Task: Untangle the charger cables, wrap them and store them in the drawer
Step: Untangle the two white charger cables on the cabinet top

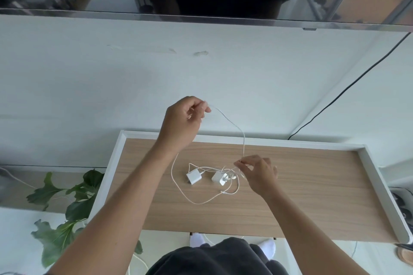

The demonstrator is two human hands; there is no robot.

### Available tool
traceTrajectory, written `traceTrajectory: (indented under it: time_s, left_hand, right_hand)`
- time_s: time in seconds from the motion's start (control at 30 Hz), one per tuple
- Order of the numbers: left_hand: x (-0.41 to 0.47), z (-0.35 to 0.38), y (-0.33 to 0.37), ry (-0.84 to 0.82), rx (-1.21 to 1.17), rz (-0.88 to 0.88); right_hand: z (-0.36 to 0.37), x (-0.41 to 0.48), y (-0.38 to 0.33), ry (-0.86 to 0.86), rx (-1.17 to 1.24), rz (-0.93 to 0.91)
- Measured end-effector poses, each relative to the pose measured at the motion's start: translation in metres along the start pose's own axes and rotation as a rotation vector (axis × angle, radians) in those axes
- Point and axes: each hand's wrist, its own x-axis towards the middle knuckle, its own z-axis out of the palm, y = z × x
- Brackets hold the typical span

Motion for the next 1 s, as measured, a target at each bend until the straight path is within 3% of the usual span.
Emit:
traceTrajectory:
  time_s: [0.1, 0.17, 0.27, 0.4, 0.53, 0.8, 1.0]
  left_hand:
    - [-0.003, 0.010, -0.030, 0.026, 0.408, -0.011]
    - [-0.008, 0.020, -0.038, -0.016, 0.474, 0.136]
    - [-0.015, 0.037, -0.042, -0.310, 0.460, 0.377]
    - [-0.025, 0.058, -0.047, -0.613, 0.604, 0.250]
    - [-0.027, 0.057, -0.048, -0.538, 0.487, 0.219]
    - [-0.013, 0.029, 0.001, -0.332, -0.063, 0.096]
    - [-0.008, 0.013, 0.015, -0.274, -0.203, 0.098]
  right_hand:
    - [-0.002, 0.000, -0.004, 0.025, -0.024, -0.051]
    - [-0.004, -0.001, -0.008, 0.047, -0.052, -0.122]
    - [-0.003, -0.003, -0.017, 0.090, -0.123, -0.251]
    - [-0.005, -0.003, -0.028, 0.170, -0.112, -0.346]
    - [-0.012, -0.003, -0.031, 0.162, -0.061, -0.349]
    - [-0.007, 0.002, -0.006, 0.056, -0.018, -0.213]
    - [-0.004, 0.003, 0.006, 0.030, 0.015, -0.134]
